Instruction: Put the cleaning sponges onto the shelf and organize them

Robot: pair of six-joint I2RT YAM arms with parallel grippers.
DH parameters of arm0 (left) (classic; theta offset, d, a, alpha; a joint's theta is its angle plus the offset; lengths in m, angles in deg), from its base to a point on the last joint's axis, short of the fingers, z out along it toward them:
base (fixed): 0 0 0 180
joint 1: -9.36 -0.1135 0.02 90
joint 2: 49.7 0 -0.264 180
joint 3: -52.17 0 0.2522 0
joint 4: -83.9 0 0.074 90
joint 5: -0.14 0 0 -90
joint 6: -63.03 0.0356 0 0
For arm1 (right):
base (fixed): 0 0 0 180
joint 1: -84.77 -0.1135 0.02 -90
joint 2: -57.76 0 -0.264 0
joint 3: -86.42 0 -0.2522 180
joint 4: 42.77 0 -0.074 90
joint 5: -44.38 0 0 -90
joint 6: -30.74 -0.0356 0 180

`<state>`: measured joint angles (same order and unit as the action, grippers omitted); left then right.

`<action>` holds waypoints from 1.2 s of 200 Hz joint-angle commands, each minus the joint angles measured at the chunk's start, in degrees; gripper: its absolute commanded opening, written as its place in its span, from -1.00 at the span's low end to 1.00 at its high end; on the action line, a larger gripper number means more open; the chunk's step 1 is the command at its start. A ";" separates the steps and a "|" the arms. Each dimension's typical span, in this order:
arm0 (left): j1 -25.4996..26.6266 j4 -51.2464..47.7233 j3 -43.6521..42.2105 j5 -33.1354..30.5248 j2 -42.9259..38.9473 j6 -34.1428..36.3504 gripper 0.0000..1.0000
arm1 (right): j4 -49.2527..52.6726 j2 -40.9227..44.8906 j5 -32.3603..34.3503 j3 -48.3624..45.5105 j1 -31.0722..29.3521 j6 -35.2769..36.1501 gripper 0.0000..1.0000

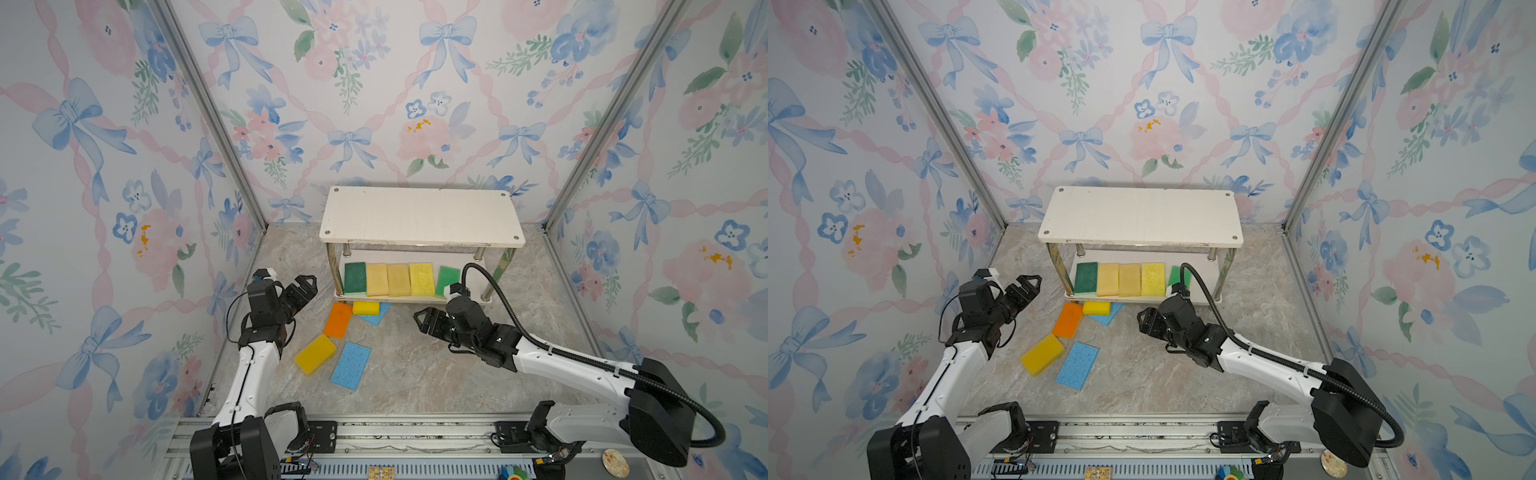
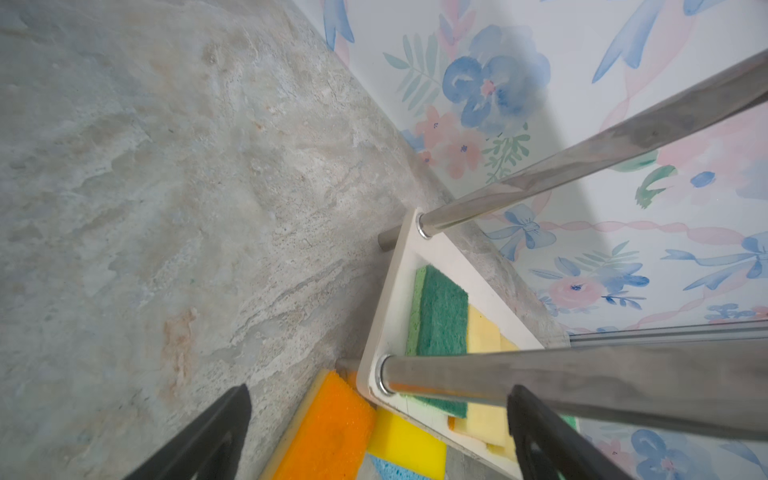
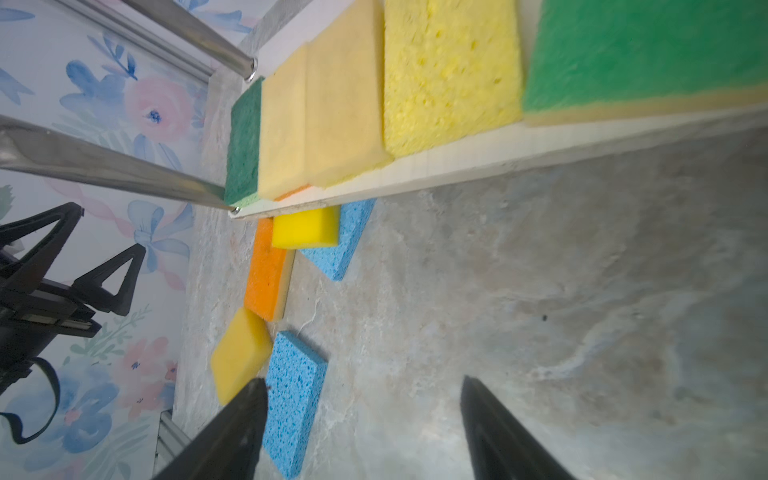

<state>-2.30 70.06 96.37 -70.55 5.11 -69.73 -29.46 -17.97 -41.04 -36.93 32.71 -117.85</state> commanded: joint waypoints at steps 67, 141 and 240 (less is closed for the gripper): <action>3.52 -8.70 -8.36 5.63 -15.55 -1.22 0.95 | -13.30 -28.88 -3.88 12.16 -3.25 -3.29 0.16; 3.01 -8.54 -7.98 6.70 -13.86 -0.79 0.95 | -13.57 -39.16 -2.03 19.42 -3.21 -5.40 -0.04; 2.82 -8.55 -7.78 7.39 -14.06 -0.57 0.95 | -4.55 -43.31 2.07 25.81 -3.44 -7.35 -0.26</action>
<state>1.07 62.52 87.47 -64.25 -8.77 -70.96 -40.98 -58.60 -41.28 -13.30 29.78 -124.85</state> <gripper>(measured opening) 0.978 0.379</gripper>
